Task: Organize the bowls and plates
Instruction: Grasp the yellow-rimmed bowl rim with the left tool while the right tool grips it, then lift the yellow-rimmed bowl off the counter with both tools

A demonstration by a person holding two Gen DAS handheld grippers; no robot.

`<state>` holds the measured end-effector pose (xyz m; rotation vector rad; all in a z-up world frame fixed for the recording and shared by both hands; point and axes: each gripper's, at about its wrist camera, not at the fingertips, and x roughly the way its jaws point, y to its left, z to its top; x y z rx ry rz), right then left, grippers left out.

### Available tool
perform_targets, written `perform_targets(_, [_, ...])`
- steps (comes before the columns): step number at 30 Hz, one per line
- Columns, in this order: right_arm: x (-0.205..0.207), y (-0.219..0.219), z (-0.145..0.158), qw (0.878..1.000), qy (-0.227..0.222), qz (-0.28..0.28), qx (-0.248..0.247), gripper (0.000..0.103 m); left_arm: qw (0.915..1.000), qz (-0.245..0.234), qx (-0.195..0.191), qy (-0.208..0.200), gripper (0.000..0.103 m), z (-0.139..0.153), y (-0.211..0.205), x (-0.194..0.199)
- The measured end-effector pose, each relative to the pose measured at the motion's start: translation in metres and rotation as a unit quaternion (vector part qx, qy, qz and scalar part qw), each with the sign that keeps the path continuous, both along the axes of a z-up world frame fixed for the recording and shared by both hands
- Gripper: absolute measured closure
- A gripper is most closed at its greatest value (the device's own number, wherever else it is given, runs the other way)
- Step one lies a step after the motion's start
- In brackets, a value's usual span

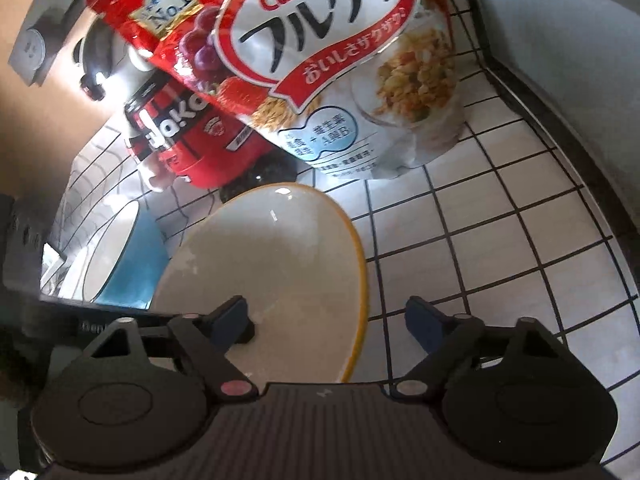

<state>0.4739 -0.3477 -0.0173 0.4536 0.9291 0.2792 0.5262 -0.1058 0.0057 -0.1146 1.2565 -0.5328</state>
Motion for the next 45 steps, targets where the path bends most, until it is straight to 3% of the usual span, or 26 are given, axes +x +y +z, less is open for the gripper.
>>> perform_targets(2, [0.001, 0.0, 0.0, 1.0, 0.007, -0.003, 0.005, 0.03, 0.9999, -0.003, 0.01, 0.001, 0.076, 0.001, -0.004, 0.001])
perform_targets(5, [0.004, 0.004, -0.002, 0.999, 0.025, 0.008, 0.023, 0.05, 0.9998, -0.002, 0.021, 0.003, 0.075, 0.003, -0.008, 0.0])
perform_targets(13, [0.004, 0.01, 0.001, 0.999, 0.031, 0.004, 0.004, 0.055, 0.9994, 0.001, 0.033, -0.006, 0.073, 0.004, -0.012, -0.003])
perform_targets(18, [0.006, -0.001, -0.003, 0.999, 0.043, -0.003, 0.013, 0.075, 0.9994, 0.013, 0.033, -0.002, 0.073, 0.004, -0.012, -0.003])
perform_targets(32, [0.008, 0.0, -0.002, 0.999, 0.044, 0.012, 0.003, 0.077, 0.9983, 0.053, 0.023, -0.005, 0.075, 0.003, -0.008, -0.007])
perform_targets(38, [0.004, 0.005, 0.002, 0.998, 0.044, 0.022, -0.026, 0.077, 0.9973, 0.071, 0.018, -0.007, 0.077, 0.005, -0.007, -0.013])
perform_targets(45, [-0.01, 0.004, 0.025, 0.998, 0.033, 0.024, -0.038, 0.077, 0.9976, 0.063, 0.009, -0.028, 0.082, 0.031, -0.004, -0.03])
